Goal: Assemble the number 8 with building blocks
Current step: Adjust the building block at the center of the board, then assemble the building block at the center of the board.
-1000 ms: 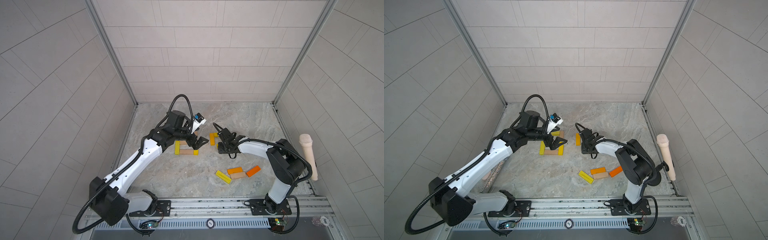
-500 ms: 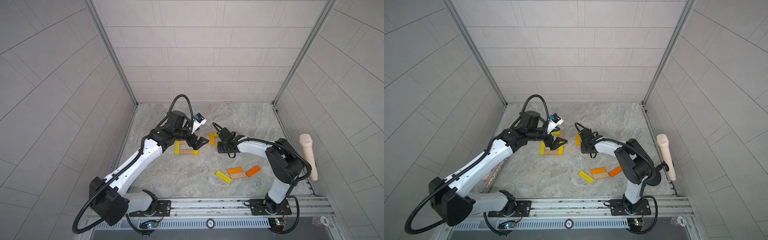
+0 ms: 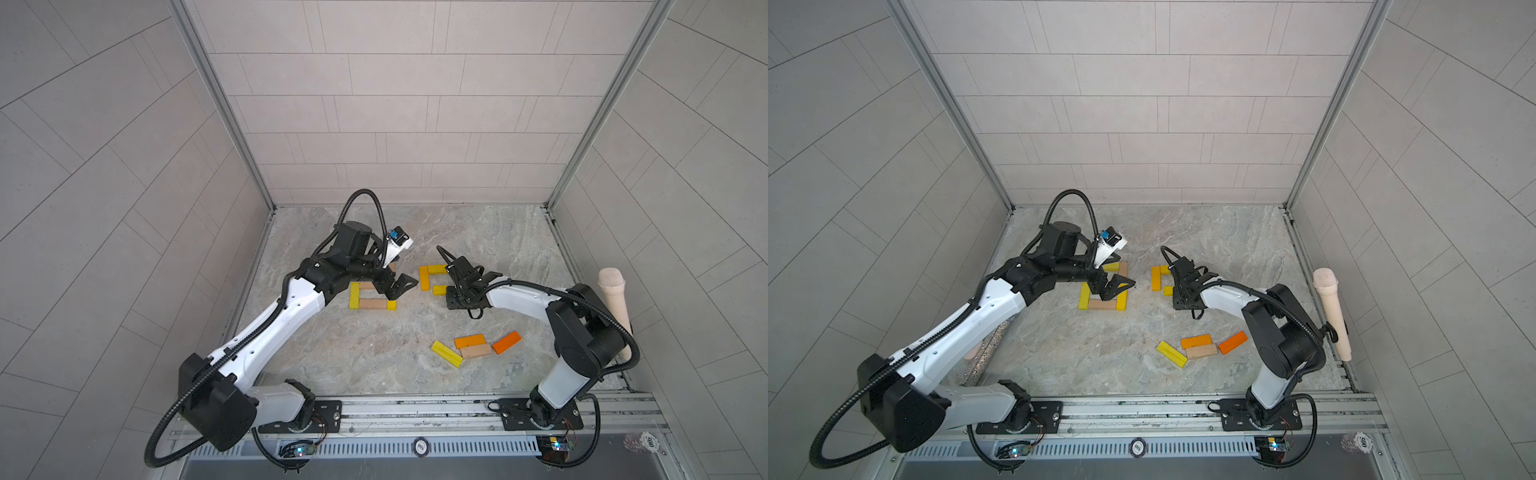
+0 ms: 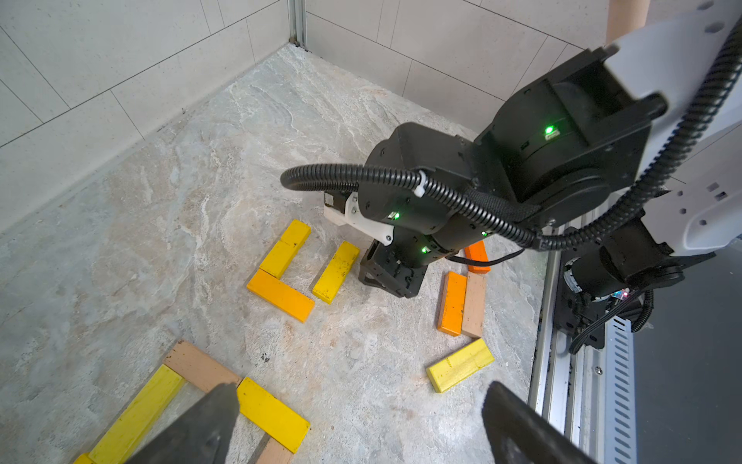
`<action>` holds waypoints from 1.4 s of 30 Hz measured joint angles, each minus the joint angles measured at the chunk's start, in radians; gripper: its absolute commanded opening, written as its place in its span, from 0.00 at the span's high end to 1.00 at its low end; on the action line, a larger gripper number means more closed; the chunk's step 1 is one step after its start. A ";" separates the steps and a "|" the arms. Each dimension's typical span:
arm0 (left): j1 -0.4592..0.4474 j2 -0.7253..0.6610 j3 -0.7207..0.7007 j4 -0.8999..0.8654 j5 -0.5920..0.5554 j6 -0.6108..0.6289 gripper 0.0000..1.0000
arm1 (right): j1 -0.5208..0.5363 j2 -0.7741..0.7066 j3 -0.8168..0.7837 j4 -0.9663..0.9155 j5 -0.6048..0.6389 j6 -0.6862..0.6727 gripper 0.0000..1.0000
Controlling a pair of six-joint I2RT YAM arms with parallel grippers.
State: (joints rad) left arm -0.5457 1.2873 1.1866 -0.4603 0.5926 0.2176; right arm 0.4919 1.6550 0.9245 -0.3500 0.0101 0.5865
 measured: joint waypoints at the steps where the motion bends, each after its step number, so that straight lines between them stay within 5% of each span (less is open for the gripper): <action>1: 0.000 0.000 0.000 0.000 0.000 0.000 0.00 | -0.018 -0.010 0.000 -0.006 -0.005 -0.018 0.52; 16: -0.002 0.009 0.000 0.000 0.000 0.000 0.00 | -0.159 0.014 0.080 -0.044 -0.085 -0.266 0.49; 42: -0.007 0.009 0.000 0.001 -0.011 0.000 0.00 | -0.172 0.118 0.116 -0.042 -0.060 -0.280 0.46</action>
State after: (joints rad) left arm -0.5526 1.2964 1.1866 -0.4595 0.5819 0.2173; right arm 0.3195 1.7729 1.0405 -0.3920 -0.0502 0.3061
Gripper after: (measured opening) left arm 0.999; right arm 0.535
